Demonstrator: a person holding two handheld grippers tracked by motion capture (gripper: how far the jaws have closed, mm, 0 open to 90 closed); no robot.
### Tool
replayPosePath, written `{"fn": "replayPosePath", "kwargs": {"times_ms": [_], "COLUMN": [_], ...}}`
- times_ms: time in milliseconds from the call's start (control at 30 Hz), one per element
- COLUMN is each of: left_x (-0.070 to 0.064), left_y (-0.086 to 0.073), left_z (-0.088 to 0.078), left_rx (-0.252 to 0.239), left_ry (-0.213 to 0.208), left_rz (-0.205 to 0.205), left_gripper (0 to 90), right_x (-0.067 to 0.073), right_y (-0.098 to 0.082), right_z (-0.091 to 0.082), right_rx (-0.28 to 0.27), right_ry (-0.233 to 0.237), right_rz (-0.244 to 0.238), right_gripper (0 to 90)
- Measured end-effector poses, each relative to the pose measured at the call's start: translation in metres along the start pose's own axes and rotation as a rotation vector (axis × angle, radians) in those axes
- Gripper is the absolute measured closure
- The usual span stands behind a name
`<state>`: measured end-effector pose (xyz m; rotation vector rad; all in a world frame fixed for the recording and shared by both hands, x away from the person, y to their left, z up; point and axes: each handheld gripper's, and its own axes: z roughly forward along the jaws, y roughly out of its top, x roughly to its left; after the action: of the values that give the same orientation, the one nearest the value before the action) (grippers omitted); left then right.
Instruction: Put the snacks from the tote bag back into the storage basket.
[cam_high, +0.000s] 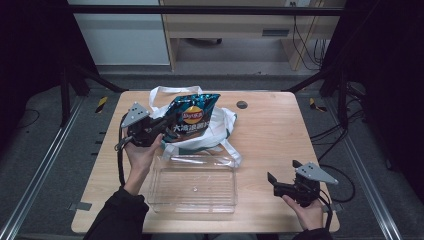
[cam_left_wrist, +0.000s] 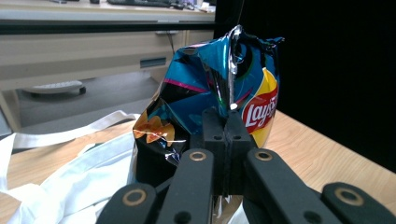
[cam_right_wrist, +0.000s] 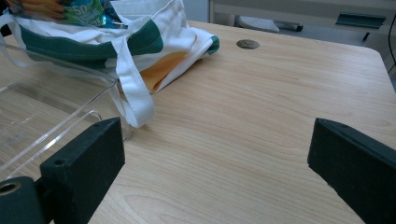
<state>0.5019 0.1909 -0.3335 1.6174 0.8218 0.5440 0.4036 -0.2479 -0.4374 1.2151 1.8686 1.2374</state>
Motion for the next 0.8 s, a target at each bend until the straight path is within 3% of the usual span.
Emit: {"fn": "replayPosePath", "kwargs": {"times_ms": [200, 800], "left_x": [-0.009, -0.03], "left_y": [0.011, 0.026], "left_z": [-0.01, -0.035], "left_rx": [-0.036, -0.071], "left_ry": [-0.016, -0.063], "left_rz": [0.017, 0.046], "left_gripper": [90.0, 90.0], "right_x": [0.0, 0.0], "right_y": [0.0, 0.0], "right_z": [0.0, -0.001], "right_rx": [-0.001, -0.001], "right_ry": [0.0, -0.001], "right_rz": [0.001, 0.002], "right_gripper": [4.2, 4.2]}}
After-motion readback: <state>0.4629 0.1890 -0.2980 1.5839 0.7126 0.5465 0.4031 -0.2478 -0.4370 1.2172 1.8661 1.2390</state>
